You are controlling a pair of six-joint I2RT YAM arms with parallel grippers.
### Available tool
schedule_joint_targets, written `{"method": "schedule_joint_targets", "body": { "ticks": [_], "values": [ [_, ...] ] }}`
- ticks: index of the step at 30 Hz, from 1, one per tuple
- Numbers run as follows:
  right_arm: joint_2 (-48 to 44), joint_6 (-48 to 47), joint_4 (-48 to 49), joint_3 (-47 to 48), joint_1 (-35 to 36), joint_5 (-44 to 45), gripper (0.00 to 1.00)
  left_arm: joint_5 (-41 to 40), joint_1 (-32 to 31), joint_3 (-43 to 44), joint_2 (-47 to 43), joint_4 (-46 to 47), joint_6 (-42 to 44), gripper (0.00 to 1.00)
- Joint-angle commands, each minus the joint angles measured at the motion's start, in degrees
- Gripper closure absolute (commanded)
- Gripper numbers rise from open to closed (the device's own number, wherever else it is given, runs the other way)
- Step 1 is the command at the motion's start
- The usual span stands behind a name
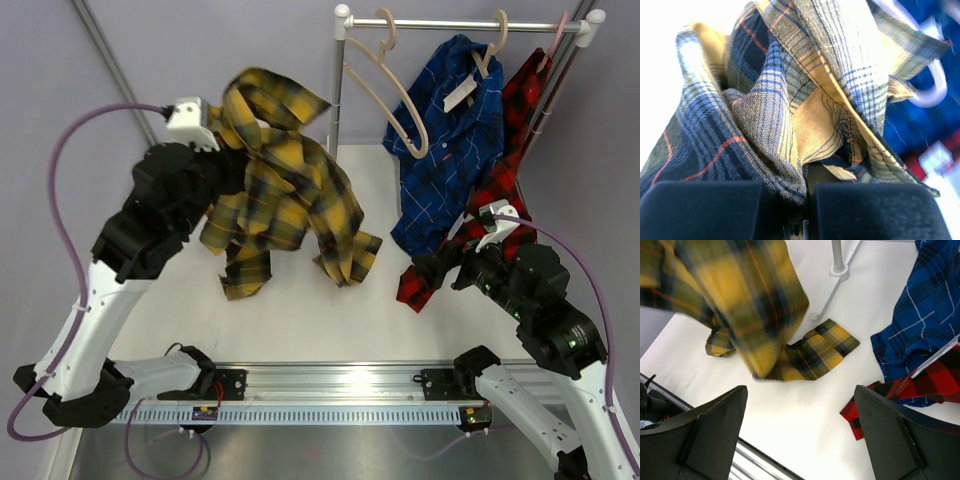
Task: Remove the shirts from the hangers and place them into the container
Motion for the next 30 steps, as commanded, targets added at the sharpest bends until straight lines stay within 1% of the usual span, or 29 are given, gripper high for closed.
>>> {"method": "schedule_joint_targets", "body": {
  "ticks": [1, 3, 4, 7, 8, 10, 11, 13, 14, 15, 16, 17, 19, 20, 21, 23, 24, 25, 26, 28, 29, 30],
  "values": [
    [-0.67, 0.29, 2.27, -1.07, -0.16, -2.65, 0.03, -3.56, 4.50, 11.20, 3.37, -1.49, 4.67, 1.00],
    [-0.67, 0.47, 2.79, -1.42, -0.16, -3.71, 0.03, -5.31, 7.32, 17.20, 5.83, -1.40, 7.04, 1.00],
    [-0.59, 0.47, 2.88, -1.60, -0.16, -3.97, 0.03, -5.75, 8.11, 23.58, 8.89, -1.40, 7.83, 1.00],
    [-0.06, 0.55, 3.50, -1.95, -0.16, -5.11, 0.03, -6.81, 11.10, 34.07, 14.27, -1.23, 11.26, 1.00],
    [0.38, 0.73, 3.85, -2.04, -0.16, -5.90, 0.03, -6.55, 12.67, 41.15, 17.85, -0.71, 12.66, 1.00],
    [0.91, 0.73, 4.20, -2.30, -0.16, -6.61, 0.03, -6.90, 14.00, 46.30, 20.51, 1.40, 14.16, 1.00],
    [1.52, 0.73, 4.29, -2.39, -0.16, -7.05, 0.03, -7.25, 15.14, 47.10, 21.05, 6.02, 15.65, 1.00],
    [1.79, 0.56, 4.64, -2.83, -0.16, -7.23, 0.04, -7.69, 16.38, 44.66, 20.44, 11.75, 17.50, 1.00],
    [1.79, 0.47, 4.64, -2.92, -0.16, -7.32, 0.04, -8.48, 17.69, 42.91, 19.91, 17.52, 19.33, 1.00],
    [1.79, 0.47, 4.99, -3.09, -0.16, -7.49, 0.03, -8.74, 18.48, 38.98, 18.87, 20.45, 20.48, 1.00],
    [1.61, 0.29, 5.25, -3.44, -0.16, -7.84, 0.03, -8.75, 19.36, 37.11, 18.33, 24.57, 21.54, 1.00],
    [1.44, 0.29, 5.52, -3.62, -0.07, -8.10, 0.04, -9.36, 21.28, 35.52, 18.07, 25.83, 22.59, 1.00],
    [1.17, 0.29, 5.78, -4.41, -0.16, -8.28, 0.03, -9.71, 23.66, 31.92, 17.98, 26.63, 22.52, 1.00],
    [0.91, 0.29, 6.05, -4.68, -0.16, -8.54, 0.04, -9.10, 26.46, 30.51, 17.98, 26.55, 21.12, 1.00],
    [0.91, 0.47, 6.14, -5.03, -0.16, -8.63, 0.03, -8.66, 27.97, 28.84, 17.98, 26.37, 20.15, 1.00],
    [0.73, 0.73, 6.66, -5.73, -0.16, -9.16, 0.04, -6.48, 31.65, 22.44, 17.63, 25.84, 15.69, 1.00],
    [0.73, 0.82, 6.66, -5.82, -0.16, -9.34, 0.03, -5.85, 32.63, 19.98, 17.54, 25.84, 14.53, 1.00],
    [0.73, 0.73, 6.66, -5.82, -0.16, -9.42, 0.03, -5.32, 33.42, 14.82, 17.28, 25.84, 13.47, 1.00],
    [0.73, 0.82, 6.49, -5.82, -0.16, -9.43, 0.03, -4.80, 34.82, 12.24, 17.10, 25.93, 11.38, 1.00],
    [0.56, 0.82, 6.58, -5.91, -0.16, -9.43, 0.04, -3.48, 36.06, 7.14, 17.10, 26.19, 9.34, 1.00],
    [0.21, 0.91, 6.66, -6.00, -0.16, -9.34, 0.04, -2.34, 36.94, 2.25, 17.10, 26.63, 7.42, 1.00],
    [0.12, 0.99, 6.75, -6.17, -0.07, -9.34, 0.03, -1.81, 37.21, -0.15, 17.18, 27.07, 6.53, 1.00]
  ]
}}
